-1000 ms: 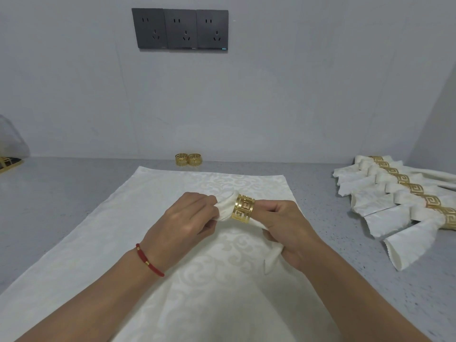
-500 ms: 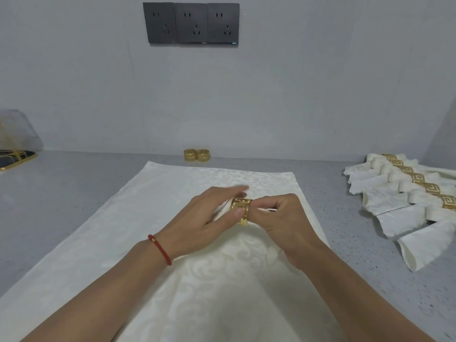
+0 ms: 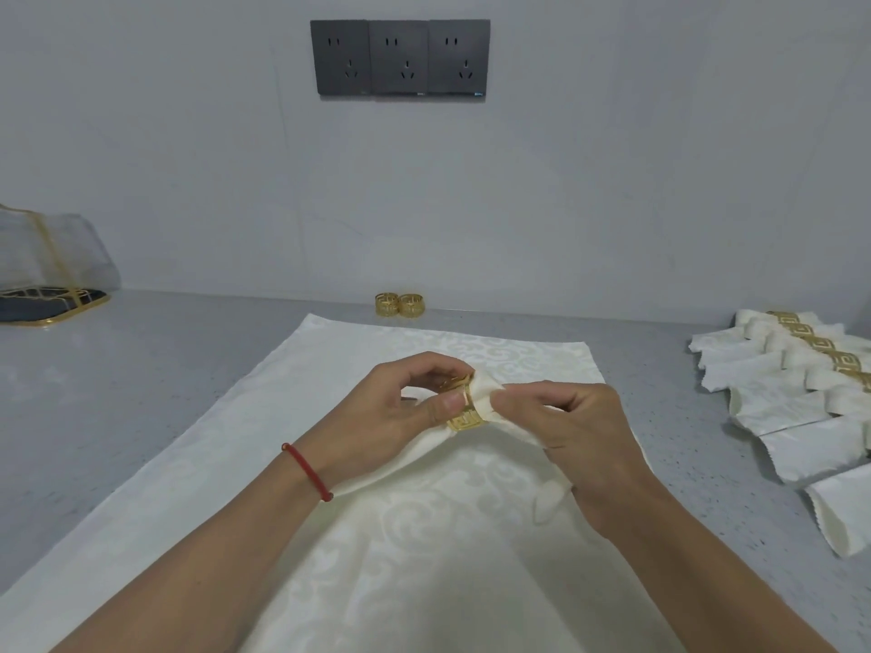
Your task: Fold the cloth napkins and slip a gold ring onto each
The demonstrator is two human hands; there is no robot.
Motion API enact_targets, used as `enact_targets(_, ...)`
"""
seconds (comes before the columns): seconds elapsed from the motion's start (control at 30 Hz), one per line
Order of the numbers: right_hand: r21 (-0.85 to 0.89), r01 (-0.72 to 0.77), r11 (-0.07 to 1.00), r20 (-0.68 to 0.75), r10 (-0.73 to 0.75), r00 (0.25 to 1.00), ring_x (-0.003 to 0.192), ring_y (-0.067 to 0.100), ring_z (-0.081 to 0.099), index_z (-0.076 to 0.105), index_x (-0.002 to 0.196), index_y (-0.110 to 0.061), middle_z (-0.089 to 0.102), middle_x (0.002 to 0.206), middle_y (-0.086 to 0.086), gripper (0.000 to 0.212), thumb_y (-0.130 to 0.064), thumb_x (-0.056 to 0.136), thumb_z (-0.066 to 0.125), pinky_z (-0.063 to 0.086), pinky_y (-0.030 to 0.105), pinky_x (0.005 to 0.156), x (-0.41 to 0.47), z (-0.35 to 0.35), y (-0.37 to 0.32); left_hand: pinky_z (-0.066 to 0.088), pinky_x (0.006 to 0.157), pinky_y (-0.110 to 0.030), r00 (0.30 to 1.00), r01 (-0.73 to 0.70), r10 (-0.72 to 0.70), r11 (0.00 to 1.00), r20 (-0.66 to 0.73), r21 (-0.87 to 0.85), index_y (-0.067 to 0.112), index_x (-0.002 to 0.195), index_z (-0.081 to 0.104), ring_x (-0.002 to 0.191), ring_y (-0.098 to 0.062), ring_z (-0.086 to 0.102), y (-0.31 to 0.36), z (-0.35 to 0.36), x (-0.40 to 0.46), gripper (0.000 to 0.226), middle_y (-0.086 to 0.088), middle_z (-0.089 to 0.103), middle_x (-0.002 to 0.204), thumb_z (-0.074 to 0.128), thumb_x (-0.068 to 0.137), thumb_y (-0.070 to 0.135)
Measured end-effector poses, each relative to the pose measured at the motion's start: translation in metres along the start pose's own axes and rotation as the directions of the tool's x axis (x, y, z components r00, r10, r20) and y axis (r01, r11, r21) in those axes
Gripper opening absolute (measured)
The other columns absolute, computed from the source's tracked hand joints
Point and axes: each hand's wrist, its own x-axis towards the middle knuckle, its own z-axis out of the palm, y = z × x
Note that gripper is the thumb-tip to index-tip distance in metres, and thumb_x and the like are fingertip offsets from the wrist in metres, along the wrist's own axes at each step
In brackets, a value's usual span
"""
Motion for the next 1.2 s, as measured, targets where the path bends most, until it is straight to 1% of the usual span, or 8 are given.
enact_targets(0.1, 0.072, -0.017, 0.997, -0.064, 0.022, 0.998, 0.040, -0.001, 0.054, 0.082, 0.087, -0.008, 0.062, 0.051, -0.015, 0.009, -0.007, 0.090, 0.073, 0.044, 0.012, 0.040, 0.000, -0.003, 0.001, 0.051, 0.085, -0.025, 0.999, -0.005, 0.005, 1.000, -0.031, -0.006, 0.017, 0.114, 0.068, 0.104, -0.015, 0.065, -0.002, -0.003, -0.001, 0.021, 0.001, 0.069, 0.114, 0.068, 0.093, 0.017)
enact_targets(0.2, -0.218, 0.047, 0.975, -0.045, -0.058, 0.997, 0.062, -0.001, 0.064, 0.083, 0.086, -0.024, 0.073, 0.072, -0.017, 0.010, -0.025, 0.092, 0.075, 0.051, 0.020, 0.064, 0.006, -0.011, 0.001, 0.055, 0.082, -0.034, 0.996, 0.013, -0.010, 0.999, -0.090, 0.038, 0.022, 0.109, 0.069, 0.098, -0.020, 0.065, -0.007, -0.003, 0.001, 0.023, 0.002, 0.068, 0.112, 0.075, 0.088, 0.015)
enact_targets(0.3, -0.864, 0.186, 0.468, 0.103, -0.198, 0.975, 0.094, 0.002, 0.061, 0.071, 0.116, -0.043, 0.068, 0.096, -0.023, 0.033, -0.061, 0.090, 0.061, 0.045, 0.031, 0.093, 0.011, -0.024, 0.006, 0.052, 0.081, -0.030, 0.991, 0.003, 0.011, 0.995, -0.131, 0.104, 0.027, 0.107, 0.069, 0.101, -0.015, 0.064, -0.011, 0.000, 0.003, 0.027, 0.007, 0.069, 0.109, 0.079, 0.084, 0.018)
enact_targets(0.5, -0.485, 0.257, 0.836, 0.062, -0.261, 0.963, 0.071, 0.002, 0.066, 0.066, 0.104, -0.024, 0.072, 0.083, -0.015, 0.010, -0.031, 0.100, 0.061, 0.046, 0.014, 0.064, 0.009, -0.010, 0.013, 0.046, 0.075, -0.012, 0.983, -0.028, 0.027, 1.000, -0.182, -0.003, 0.024, 0.109, 0.071, 0.092, -0.007, 0.066, -0.004, 0.005, 0.001, 0.032, 0.009, 0.071, 0.103, 0.080, 0.079, 0.031)
enact_targets(0.6, -0.322, 0.158, 0.934, -0.013, -0.171, 0.985, 0.075, 0.017, 0.074, 0.067, 0.100, -0.016, 0.077, 0.088, -0.005, 0.011, -0.027, 0.099, 0.065, 0.061, 0.042, 0.067, 0.008, -0.012, 0.008, 0.036, 0.051, -0.020, 0.986, 0.029, -0.043, 0.995, -0.162, -0.091, 0.026, 0.110, 0.069, 0.060, -0.017, 0.045, -0.007, -0.001, 0.000, 0.020, -0.006, 0.057, 0.082, 0.070, 0.090, 0.031)
enact_targets(0.87, -0.383, 0.154, 0.911, -0.085, -0.201, 0.976, 0.057, 0.013, 0.035, 0.050, 0.079, -0.006, 0.040, 0.060, -0.003, 0.035, -0.030, 0.090, 0.074, 0.032, 0.027, 0.056, 0.011, -0.022, 0.017, 0.034, 0.049, -0.020, 0.989, -0.017, 0.006, 0.998, -0.149, -0.068, 0.014, 0.091, 0.067, 0.058, -0.013, 0.046, -0.011, 0.009, 0.004, 0.005, -0.004, 0.056, 0.071, 0.072, 0.090, 0.014)
enact_targets(1.0, -0.220, 0.114, 0.969, -0.040, -0.126, 0.991, 0.068, 0.023, 0.053, 0.054, 0.090, -0.001, 0.063, 0.085, 0.029, 0.040, -0.036, 0.089, 0.074, 0.042, 0.039, 0.067, 0.007, -0.026, 0.014, 0.031, 0.053, -0.027, 0.989, 0.022, -0.031, 0.998, -0.143, -0.061, 0.014, 0.084, 0.065, 0.060, -0.020, 0.040, -0.005, 0.008, 0.006, 0.010, -0.010, 0.056, 0.067, 0.074, 0.089, 0.013)
enact_targets(1.2, -0.089, 0.021, 0.996, 0.052, -0.016, 0.999, 0.078, 0.023, 0.067, 0.051, 0.084, -0.003, 0.071, 0.085, 0.009, 0.037, -0.028, 0.093, 0.076, 0.047, 0.043, 0.080, 0.002, -0.035, -0.002, 0.039, 0.063, -0.034, 0.986, 0.051, -0.056, 0.998, -0.155, -0.037, 0.007, 0.088, 0.065, 0.064, -0.022, 0.045, 0.026, 0.004, 0.002, 0.014, 0.000, 0.052, 0.062, 0.078, 0.084, 0.009)
